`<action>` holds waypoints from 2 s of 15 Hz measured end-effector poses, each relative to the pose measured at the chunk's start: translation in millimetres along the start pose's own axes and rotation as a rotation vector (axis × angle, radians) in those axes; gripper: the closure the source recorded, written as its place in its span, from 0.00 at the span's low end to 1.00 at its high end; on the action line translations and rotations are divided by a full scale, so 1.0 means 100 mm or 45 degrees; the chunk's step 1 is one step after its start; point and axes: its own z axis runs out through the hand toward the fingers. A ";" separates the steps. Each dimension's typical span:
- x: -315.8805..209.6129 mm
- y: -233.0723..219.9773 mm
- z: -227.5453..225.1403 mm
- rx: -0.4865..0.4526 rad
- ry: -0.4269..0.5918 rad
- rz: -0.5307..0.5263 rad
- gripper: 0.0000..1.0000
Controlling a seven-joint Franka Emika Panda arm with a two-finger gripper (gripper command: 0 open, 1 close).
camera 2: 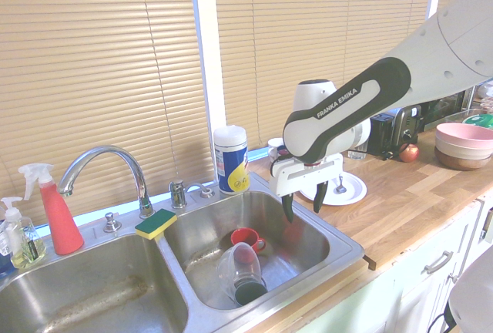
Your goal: Put the spoon into the sink
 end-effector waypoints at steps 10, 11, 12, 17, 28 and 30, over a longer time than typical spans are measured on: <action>0.74 0.55 -0.41 0.233 0.174 0.305 0.00; 0.84 0.64 -0.47 0.272 0.218 0.358 0.00; 0.92 0.71 -0.48 0.300 0.251 0.405 0.00; 1.38 0.92 -0.05 0.335 0.284 0.642 0.00; 2.44 1.34 0.29 0.372 0.269 0.901 0.00; 2.52 1.33 0.32 0.370 0.273 0.912 1.00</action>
